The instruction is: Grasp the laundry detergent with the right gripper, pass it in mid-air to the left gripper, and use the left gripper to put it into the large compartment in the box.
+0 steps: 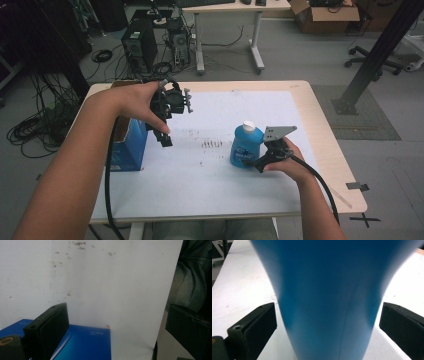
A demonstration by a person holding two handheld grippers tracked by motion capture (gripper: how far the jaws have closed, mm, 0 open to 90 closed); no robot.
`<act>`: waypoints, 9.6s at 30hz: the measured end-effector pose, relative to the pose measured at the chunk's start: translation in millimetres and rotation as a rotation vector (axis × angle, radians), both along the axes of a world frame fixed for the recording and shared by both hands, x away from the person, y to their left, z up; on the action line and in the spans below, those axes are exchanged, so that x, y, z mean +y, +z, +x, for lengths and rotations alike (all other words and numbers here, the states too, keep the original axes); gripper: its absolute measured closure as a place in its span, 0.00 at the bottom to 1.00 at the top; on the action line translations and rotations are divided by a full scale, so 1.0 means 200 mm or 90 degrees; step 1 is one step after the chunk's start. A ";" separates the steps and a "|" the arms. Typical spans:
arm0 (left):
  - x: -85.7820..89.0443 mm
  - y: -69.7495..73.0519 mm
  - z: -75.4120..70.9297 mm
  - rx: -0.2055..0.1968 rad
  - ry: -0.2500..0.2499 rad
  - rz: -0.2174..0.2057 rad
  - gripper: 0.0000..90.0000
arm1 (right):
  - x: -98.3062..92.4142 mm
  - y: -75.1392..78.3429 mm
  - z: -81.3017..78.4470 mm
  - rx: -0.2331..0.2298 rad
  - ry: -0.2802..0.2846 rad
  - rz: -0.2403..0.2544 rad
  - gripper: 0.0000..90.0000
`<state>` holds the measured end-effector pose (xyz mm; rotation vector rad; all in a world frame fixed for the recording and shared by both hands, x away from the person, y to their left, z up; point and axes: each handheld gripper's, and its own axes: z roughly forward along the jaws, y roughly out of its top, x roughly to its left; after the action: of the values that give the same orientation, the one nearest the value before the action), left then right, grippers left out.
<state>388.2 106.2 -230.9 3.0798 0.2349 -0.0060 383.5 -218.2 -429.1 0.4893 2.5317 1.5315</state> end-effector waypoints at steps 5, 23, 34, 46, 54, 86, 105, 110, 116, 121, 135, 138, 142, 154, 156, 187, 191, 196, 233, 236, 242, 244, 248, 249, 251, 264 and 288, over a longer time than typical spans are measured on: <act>0.00 0.00 0.00 0.000 -0.001 0.000 0.06 | 0.00 0.00 0.00 -0.002 -0.003 0.007 0.03; 0.01 0.00 -0.01 -0.005 0.002 -0.005 0.06 | 0.00 -0.02 0.00 -0.008 -0.008 0.010 0.18; 0.01 0.01 -0.01 -0.013 0.008 -0.006 0.06 | 0.00 -0.03 0.00 -0.010 -0.004 0.015 0.24; 0.01 0.01 -0.01 -0.011 0.008 -0.005 0.06 | 0.01 -0.04 0.00 -0.006 0.015 0.027 0.37; 0.00 0.01 -0.01 -0.013 0.005 -0.007 0.06 | 0.00 -0.04 0.00 -0.005 0.032 0.039 0.46; -0.01 0.06 -0.03 -0.020 0.006 -0.012 0.06 | -0.04 0.27 -0.01 -0.062 0.068 0.030 0.49; -0.04 0.18 -0.07 -0.028 -0.005 -0.023 0.06 | -0.02 0.58 -0.06 -0.081 0.144 0.015 0.49; -0.07 0.21 -0.09 -0.026 -0.014 -0.027 0.06 | -0.01 0.60 -0.08 -0.077 0.170 0.020 0.49; -0.12 0.25 -0.11 -0.027 -0.027 -0.030 0.06 | 0.02 0.60 -0.09 -0.070 0.196 0.027 0.49; -0.15 0.29 -0.13 -0.025 -0.040 -0.037 0.06 | 0.05 0.58 -0.09 -0.056 0.209 0.032 0.49; -0.25 0.34 -0.16 -0.025 -0.063 -0.034 0.06 | 0.13 0.52 -0.08 -0.029 0.245 0.027 0.49; -0.27 0.34 -0.16 -0.025 -0.064 -0.030 0.06 | 0.16 0.50 -0.08 -0.022 0.249 0.026 0.48; -0.28 0.33 -0.15 -0.027 -0.065 -0.027 0.06 | 0.20 0.48 -0.07 -0.020 0.253 0.028 0.48; -0.30 0.25 -0.15 -0.018 -0.063 -0.010 0.06 | 0.35 0.36 -0.06 -0.007 0.267 0.033 0.48; -0.29 0.24 -0.14 -0.017 -0.061 -0.010 0.06 | 0.37 0.35 -0.06 -0.006 0.268 0.031 0.48; -0.33 0.06 -0.14 -0.007 -0.067 0.013 0.06 | 0.52 0.24 -0.06 -0.019 0.271 0.034 0.48; -0.34 0.05 -0.14 -0.006 -0.065 0.014 0.06 | 0.53 0.24 -0.06 -0.025 0.270 0.036 0.48; -0.35 0.04 -0.13 -0.007 -0.061 0.014 0.06 | 0.55 0.24 -0.06 -0.029 0.272 0.038 0.48; -0.45 0.01 -0.15 -0.022 -0.065 0.021 0.07 | 0.63 0.26 -0.07 -0.041 0.286 0.047 0.48; -0.45 0.01 -0.15 -0.024 -0.067 0.020 0.09 | 0.64 0.27 -0.07 -0.047 0.286 0.049 0.48; -0.45 0.01 -0.15 -0.021 -0.070 0.022 0.15 | 0.63 0.27 -0.07 -0.047 0.285 0.050 0.48; -0.45 0.01 -0.15 -0.020 -0.068 0.024 0.17 | 0.64 0.27 -0.07 -0.046 0.284 0.050 0.48; -0.45 0.01 -0.15 -0.015 -0.073 0.022 0.23 | 0.64 0.27 -0.07 -0.049 0.284 0.050 0.48; -0.45 0.01 -0.15 -0.015 -0.073 0.023 0.24 | 0.63 0.27 -0.07 -0.050 0.284 0.049 0.48; -0.45 0.01 -0.15 -0.013 -0.073 0.024 0.25 | 0.63 0.27 -0.07 -0.051 0.284 0.049 0.48; -0.47 0.02 -0.17 0.004 -0.077 0.030 0.38 | 0.63 0.29 -0.08 -0.049 0.279 0.049 0.48; -0.48 0.05 -0.18 -0.022 -0.070 0.057 0.42 | 0.62 0.29 -0.09 -0.054 0.261 0.073 0.46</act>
<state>352.4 10.0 -221.3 3.1749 0.0646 0.0536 365.9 -93.9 -370.3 -0.0939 2.5994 1.7881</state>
